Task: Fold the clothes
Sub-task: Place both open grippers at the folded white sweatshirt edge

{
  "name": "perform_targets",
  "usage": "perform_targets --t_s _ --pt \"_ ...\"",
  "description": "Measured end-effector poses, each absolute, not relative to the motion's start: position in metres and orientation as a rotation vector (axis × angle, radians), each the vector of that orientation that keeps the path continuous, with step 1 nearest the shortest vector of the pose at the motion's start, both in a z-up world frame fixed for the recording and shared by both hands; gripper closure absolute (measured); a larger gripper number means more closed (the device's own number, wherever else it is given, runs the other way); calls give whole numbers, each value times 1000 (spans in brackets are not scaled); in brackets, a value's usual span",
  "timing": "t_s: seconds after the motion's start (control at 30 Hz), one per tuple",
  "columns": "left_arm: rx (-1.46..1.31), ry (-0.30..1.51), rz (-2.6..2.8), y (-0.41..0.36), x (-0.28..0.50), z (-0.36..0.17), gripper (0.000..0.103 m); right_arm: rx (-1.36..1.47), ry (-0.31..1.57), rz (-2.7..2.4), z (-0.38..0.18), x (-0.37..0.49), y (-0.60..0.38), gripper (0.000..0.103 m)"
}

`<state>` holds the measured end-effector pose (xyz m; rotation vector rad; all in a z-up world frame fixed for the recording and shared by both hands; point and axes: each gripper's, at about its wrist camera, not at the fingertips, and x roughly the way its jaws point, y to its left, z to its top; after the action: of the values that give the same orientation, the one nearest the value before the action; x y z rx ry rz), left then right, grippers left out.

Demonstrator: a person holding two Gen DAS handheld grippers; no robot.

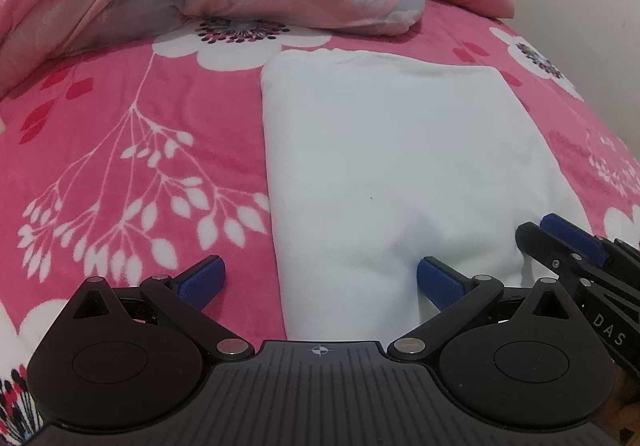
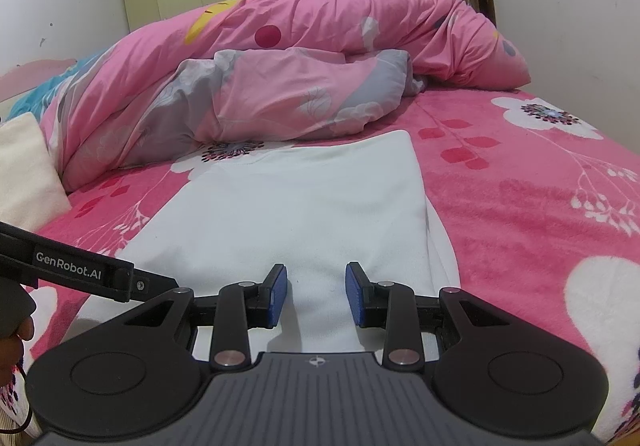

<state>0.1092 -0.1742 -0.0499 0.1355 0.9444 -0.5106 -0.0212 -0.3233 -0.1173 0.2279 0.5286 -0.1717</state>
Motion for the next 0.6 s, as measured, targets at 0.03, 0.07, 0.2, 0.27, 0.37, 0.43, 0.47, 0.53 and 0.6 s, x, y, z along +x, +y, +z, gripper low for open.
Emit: perform_targets --t_s 0.03,0.07,0.2,0.27,0.37,0.43,0.47,0.53,0.6 --pt "139 944 -510 -175 109 -50 0 228 529 -172 -117 -21 -323 69" --pt "142 942 -509 -175 109 -50 0 228 529 -172 -117 -21 -323 69" --pt "153 939 -507 -176 108 -50 0 228 529 -172 -117 -21 -323 69" --pt "159 937 -506 -176 107 -50 0 228 529 -171 -117 -21 -324 69" --pt "169 935 -504 -177 106 -49 0 228 529 -171 -117 -21 -324 69" --pt "174 934 -502 -178 106 -49 0 228 529 -171 -117 -21 -324 69" --pt "177 934 -501 -178 105 -48 0 229 529 -171 -117 -21 -324 69" --pt "181 932 -498 -179 105 -48 0 230 529 -171 -117 -21 -324 69" --pt "184 932 -499 -180 104 -48 0 230 530 -172 -117 -21 -324 69"
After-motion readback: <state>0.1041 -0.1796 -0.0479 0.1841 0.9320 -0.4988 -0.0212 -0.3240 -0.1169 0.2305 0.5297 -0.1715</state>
